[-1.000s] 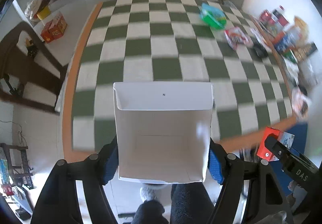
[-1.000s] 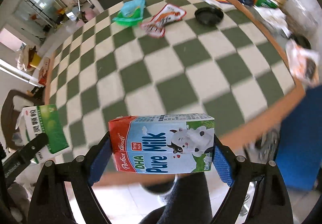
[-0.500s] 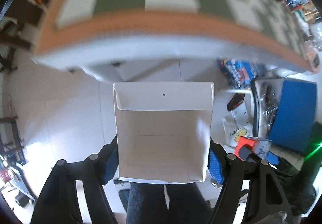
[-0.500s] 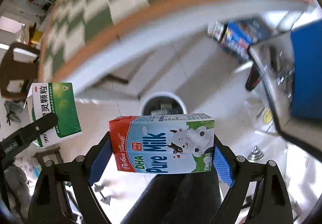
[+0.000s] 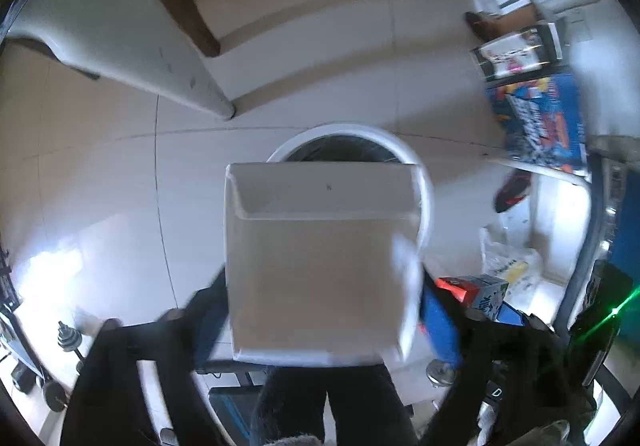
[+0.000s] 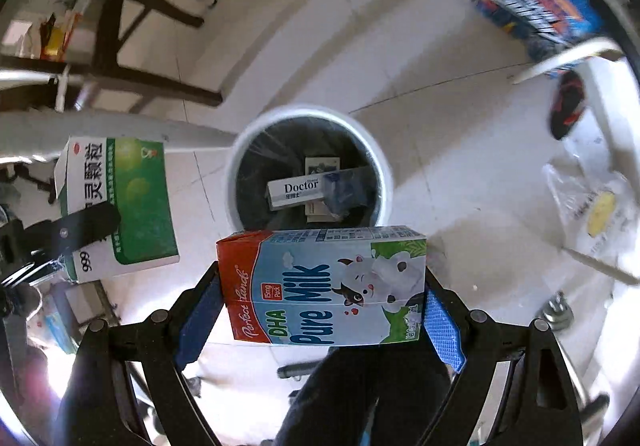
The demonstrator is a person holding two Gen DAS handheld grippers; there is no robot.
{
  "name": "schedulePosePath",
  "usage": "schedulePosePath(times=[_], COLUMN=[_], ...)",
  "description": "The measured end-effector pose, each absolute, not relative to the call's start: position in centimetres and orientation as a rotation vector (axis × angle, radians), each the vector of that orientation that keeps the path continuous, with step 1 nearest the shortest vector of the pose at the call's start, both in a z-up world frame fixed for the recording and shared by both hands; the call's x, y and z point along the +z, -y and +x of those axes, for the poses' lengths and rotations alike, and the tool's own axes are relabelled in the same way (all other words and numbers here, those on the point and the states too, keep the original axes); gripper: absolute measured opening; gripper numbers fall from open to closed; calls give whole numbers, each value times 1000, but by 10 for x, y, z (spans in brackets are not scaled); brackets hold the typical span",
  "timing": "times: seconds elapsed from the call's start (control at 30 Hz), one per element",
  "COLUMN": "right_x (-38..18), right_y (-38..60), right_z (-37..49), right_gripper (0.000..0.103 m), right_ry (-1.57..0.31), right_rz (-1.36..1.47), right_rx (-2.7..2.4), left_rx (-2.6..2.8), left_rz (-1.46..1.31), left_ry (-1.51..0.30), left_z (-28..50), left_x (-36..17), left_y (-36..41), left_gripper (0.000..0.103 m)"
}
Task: Collect trash
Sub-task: 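Carry both items to the white bin and open both tools to drop them, then move both tools back over the table toward the blue bag and red pouch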
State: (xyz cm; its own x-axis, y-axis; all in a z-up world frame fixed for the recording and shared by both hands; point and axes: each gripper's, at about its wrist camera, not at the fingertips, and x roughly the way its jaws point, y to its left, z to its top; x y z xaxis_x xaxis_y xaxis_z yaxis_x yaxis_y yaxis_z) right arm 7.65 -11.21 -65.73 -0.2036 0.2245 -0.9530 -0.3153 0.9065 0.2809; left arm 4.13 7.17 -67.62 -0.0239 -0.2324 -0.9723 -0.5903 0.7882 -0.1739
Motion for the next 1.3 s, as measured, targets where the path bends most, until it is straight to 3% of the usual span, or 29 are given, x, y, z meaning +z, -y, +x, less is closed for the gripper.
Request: schedulePosePath(times=[0.07, 0.13, 0.43, 0.9, 1.3], right_x=[-690, -710, -722, -616, -498], right_y=[105, 102, 115, 125, 132], right_z=[76, 74, 74, 70, 48], right_gripper=[92, 103, 103, 103, 103], right_ry=[-1729, -1746, -1736, -1617, -1556], right_rz=[-100, -112, -206, -338, -327], right_rx=[512, 512, 445, 397, 411], left_rx=[333, 343, 463, 517, 460], left_rz=[-681, -678, -575, -514, -526], left_ry=[-1626, -1637, -1595, -1597, -1549], left_z=[33, 29, 4, -29, -55], left_x=[-694, -702, -674, -597, -497], left_y=[-75, -75, -78, -60, -38], left_gripper=[102, 102, 102, 102, 102])
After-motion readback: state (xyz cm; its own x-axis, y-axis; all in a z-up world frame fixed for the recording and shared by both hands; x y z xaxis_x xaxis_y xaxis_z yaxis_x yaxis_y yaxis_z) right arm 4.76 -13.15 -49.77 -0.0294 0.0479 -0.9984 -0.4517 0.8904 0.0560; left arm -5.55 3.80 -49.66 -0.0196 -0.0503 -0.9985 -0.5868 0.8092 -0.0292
